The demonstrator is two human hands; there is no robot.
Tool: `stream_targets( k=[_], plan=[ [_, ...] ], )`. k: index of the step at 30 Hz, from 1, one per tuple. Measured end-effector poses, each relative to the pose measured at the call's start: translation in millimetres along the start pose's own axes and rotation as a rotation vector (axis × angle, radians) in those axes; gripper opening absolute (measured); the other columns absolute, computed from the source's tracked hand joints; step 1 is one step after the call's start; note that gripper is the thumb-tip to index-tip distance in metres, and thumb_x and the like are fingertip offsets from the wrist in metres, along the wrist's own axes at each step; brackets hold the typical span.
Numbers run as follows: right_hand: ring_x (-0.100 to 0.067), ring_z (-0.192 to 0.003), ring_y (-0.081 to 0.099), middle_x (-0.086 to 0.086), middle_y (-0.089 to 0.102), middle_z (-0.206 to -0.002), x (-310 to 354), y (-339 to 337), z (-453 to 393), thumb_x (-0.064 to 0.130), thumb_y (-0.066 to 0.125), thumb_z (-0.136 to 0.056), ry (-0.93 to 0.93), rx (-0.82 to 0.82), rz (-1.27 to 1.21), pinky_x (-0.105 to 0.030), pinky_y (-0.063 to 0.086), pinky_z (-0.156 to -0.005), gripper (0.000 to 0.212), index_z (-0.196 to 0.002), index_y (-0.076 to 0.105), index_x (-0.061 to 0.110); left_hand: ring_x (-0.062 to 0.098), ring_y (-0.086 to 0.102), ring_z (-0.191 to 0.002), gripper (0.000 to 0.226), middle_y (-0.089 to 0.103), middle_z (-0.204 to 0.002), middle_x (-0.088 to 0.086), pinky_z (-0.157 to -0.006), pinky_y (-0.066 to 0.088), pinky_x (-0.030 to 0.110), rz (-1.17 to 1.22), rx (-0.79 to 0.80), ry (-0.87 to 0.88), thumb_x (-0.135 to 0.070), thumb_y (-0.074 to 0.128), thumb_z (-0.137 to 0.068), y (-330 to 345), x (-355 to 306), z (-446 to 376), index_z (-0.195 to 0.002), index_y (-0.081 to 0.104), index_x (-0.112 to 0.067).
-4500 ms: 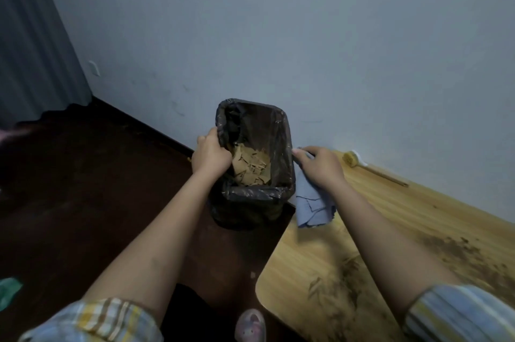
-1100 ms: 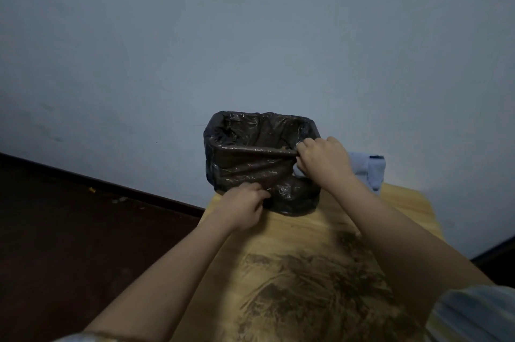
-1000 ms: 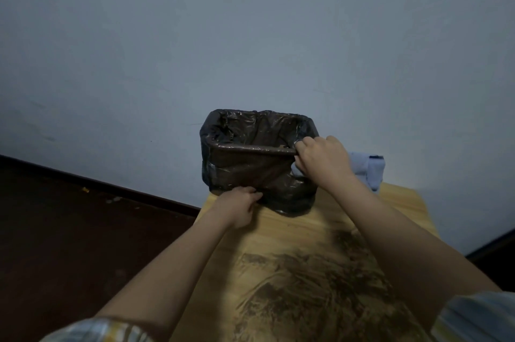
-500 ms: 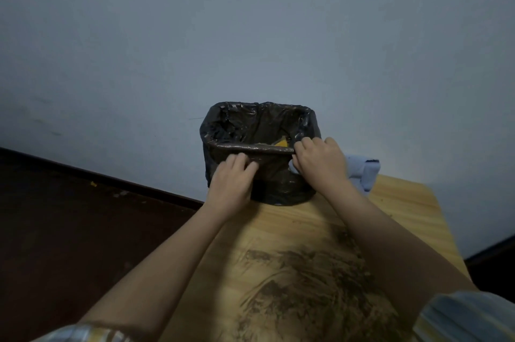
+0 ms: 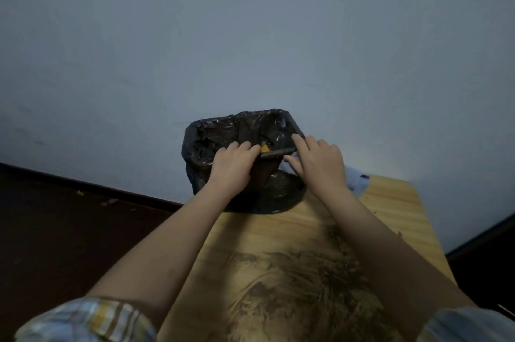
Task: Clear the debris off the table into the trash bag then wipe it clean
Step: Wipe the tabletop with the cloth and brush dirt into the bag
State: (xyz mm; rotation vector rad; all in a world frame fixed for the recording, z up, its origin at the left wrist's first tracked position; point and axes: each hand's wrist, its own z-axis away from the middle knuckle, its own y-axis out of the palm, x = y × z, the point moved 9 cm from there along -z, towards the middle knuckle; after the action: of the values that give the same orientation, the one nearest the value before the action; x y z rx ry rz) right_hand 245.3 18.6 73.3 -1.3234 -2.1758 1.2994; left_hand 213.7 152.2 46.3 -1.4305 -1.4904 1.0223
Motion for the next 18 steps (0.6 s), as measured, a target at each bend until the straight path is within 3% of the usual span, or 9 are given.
stream_targets(
  k=[4, 8, 13, 18],
  plan=[
    [-0.031, -0.091, 0.052, -0.011, 0.054, -0.101, -41, 23, 22, 0.049, 0.056, -0.091, 0.277, 0.156, -0.309, -0.038, 0.039, -0.068, 0.044, -0.111, 0.054, 0.01, 0.023, 0.05, -0.103, 0.046, 0.055, -0.116, 0.0, -0.075, 0.041, 0.032, 0.005, 0.03, -0.068, -0.008, 0.056, -0.086, 9, 4, 4, -0.128, 0.044, -0.022],
    [-0.031, -0.097, 0.051, -0.012, 0.051, -0.105, -72, 50, 38, 0.048, 0.064, -0.086, 0.466, 0.286, -0.517, -0.037, 0.041, -0.078, 0.046, -0.106, 0.052, 0.009, 0.025, 0.048, -0.112, 0.052, 0.052, -0.127, 0.002, -0.081, 0.043, 0.035, 0.002, 0.069, -0.097, -0.005, 0.055, -0.085, 22, -2, 6, -0.132, 0.041, -0.02],
    [-0.026, -0.092, 0.049, -0.008, 0.047, -0.099, -83, 68, 53, 0.038, 0.07, -0.084, 0.544, 0.366, -0.642, -0.033, 0.033, -0.067, 0.038, -0.1, 0.051, 0.01, 0.028, 0.044, -0.122, 0.055, 0.048, -0.133, 0.007, -0.091, 0.044, 0.04, -0.016, 0.139, -0.081, -0.003, 0.057, -0.083, 40, -17, 7, -0.132, 0.04, -0.019],
    [-0.02, -0.084, 0.048, -0.011, 0.054, -0.102, -91, 75, 61, 0.025, 0.074, -0.079, 0.607, 0.396, -0.713, -0.028, 0.029, -0.054, 0.028, -0.095, 0.055, 0.011, 0.031, 0.045, -0.12, 0.053, 0.047, -0.13, 0.011, -0.091, 0.041, 0.038, -0.006, 0.336, -0.121, -0.004, 0.055, -0.084, 64, -27, 15, -0.131, 0.036, -0.017]
  ],
)
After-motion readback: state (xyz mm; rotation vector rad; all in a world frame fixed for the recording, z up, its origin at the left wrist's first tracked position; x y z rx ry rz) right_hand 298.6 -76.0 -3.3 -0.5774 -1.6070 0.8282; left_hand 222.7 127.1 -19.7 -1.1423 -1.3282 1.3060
